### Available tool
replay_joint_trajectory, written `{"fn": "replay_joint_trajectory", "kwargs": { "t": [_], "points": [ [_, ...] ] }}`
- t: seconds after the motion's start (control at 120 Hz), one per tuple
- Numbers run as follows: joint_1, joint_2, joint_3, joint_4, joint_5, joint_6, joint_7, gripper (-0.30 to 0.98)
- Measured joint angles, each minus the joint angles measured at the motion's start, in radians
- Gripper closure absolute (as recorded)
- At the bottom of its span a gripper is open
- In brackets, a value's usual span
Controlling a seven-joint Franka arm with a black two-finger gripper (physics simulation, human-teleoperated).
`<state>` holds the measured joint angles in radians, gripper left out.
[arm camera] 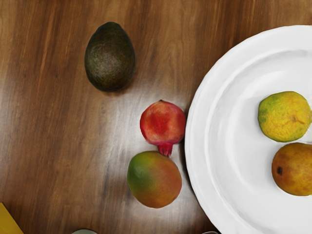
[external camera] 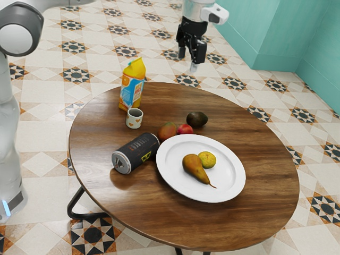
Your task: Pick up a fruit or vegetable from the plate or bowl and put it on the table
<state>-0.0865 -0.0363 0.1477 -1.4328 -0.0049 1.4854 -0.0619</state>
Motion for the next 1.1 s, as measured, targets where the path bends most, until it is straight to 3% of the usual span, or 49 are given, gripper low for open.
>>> {"fn": "replay_joint_trajectory", "kwargs": {
  "t": [0.358,0.625,1.1],
  "points": [
    [-0.013,0.064,0.0,-0.005,-0.004,0.018,-0.016,0.0],
    [-0.028,-0.009,0.01,-0.362,-0.024,0.253,-0.049,0.0],
    [-0.18,0.101,0.004,-0.337,-0.051,0.431,-0.075,0.0]
  ]
}}
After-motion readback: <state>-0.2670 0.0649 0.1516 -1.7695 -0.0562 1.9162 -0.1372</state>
